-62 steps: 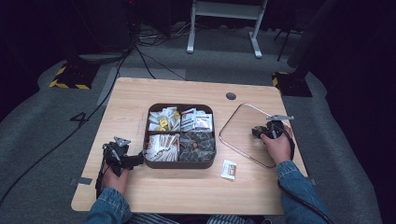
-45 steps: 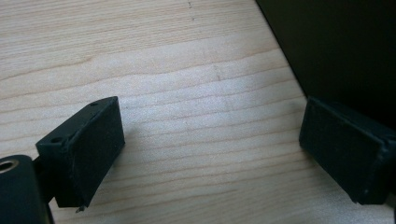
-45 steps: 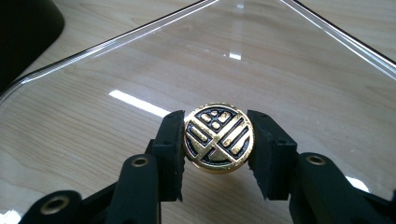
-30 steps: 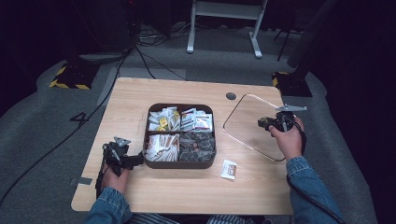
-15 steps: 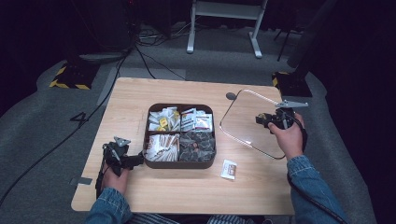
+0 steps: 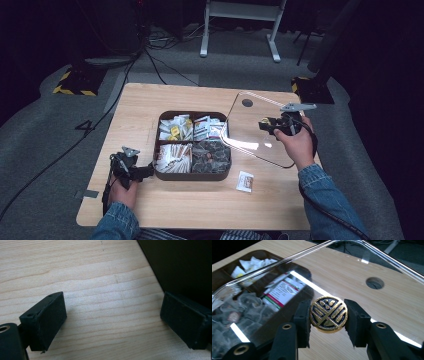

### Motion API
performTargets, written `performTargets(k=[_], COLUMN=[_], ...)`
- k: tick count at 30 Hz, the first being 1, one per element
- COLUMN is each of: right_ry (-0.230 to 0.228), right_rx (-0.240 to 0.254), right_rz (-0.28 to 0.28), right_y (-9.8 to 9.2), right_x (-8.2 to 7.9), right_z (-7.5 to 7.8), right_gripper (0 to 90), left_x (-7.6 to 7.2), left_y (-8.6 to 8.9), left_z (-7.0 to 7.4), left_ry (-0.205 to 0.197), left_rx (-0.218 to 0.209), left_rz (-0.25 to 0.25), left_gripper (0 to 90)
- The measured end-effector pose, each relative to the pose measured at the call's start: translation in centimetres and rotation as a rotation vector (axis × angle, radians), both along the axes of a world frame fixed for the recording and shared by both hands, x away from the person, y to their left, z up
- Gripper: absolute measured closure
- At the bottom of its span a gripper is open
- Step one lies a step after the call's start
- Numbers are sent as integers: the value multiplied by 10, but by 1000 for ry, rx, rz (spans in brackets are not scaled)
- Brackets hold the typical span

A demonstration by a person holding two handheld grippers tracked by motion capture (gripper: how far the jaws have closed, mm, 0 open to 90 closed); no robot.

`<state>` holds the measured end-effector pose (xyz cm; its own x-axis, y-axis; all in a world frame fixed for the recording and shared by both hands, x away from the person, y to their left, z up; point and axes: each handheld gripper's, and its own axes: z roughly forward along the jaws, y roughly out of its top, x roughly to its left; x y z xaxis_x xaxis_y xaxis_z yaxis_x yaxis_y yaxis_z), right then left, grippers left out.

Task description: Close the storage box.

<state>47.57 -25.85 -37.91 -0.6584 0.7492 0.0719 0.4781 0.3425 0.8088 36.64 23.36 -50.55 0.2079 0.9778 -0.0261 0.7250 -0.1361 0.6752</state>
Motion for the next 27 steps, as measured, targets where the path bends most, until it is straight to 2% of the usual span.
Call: performTargets(k=[12, 27], right_ry=[-16, -26], right_rx=[-6, -5], right_rz=[133, 240], right_y=[56, 115], right_x=[0, -8], right_z=[16, 25], right_gripper=[591, 591], left_x=[0, 1], left_y=[0, 0], left_z=[0, 0], left_ry=[4, 5], left_rx=[0, 1], left_rz=[9, 9], left_gripper=[59, 45])
